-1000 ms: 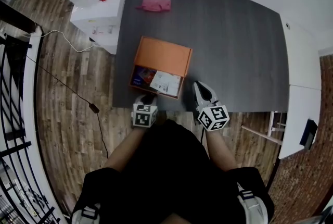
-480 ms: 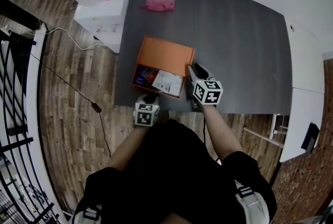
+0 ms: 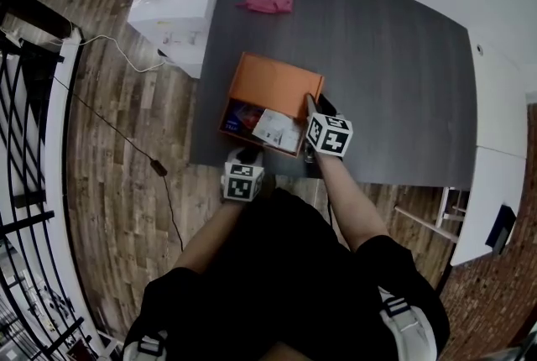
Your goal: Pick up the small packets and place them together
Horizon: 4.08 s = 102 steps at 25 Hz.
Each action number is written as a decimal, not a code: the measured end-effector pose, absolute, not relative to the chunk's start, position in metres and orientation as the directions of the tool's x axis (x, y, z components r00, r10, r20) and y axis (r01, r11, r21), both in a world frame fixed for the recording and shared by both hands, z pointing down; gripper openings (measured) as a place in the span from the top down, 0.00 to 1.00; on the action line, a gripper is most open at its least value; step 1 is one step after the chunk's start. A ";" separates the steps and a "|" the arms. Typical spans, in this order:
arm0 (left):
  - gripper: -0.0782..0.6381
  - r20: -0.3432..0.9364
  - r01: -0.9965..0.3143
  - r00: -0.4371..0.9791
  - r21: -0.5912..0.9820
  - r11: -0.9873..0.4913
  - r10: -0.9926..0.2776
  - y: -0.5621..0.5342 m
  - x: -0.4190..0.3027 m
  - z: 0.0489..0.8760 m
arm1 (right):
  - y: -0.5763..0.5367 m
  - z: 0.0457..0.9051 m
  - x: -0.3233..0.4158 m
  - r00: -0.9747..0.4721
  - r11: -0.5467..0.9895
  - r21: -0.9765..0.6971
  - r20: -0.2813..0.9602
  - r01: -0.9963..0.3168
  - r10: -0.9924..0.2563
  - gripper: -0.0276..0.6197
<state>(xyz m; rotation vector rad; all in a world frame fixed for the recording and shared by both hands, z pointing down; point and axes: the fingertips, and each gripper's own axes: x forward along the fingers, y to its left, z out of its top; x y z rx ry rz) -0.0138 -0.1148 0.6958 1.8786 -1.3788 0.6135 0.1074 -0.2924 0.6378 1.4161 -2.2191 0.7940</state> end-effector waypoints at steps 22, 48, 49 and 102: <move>0.79 0.729 -0.938 0.347 0.284 -0.200 -0.590 -0.098 -0.007 0.698 | -0.293 0.638 0.108 -0.416 0.337 -0.246 0.598 -0.909 -0.685 0.76; 0.55 0.748 -0.845 0.469 0.224 -0.486 -0.470 -0.181 0.006 0.645 | -0.229 0.585 0.140 -0.530 0.427 -0.315 0.456 -0.848 -0.715 0.74; 0.55 0.763 -0.837 0.468 0.220 -0.502 -0.446 -0.183 0.010 0.649 | -0.225 0.585 0.142 -0.529 0.422 -0.321 0.453 -0.848 -0.718 0.75; 0.62 0.676 -0.737 0.635 0.385 -0.556 -0.373 -0.198 0.033 0.587 | -0.211 0.567 0.143 -0.531 0.428 -0.322 0.396 -0.845 -0.749 0.80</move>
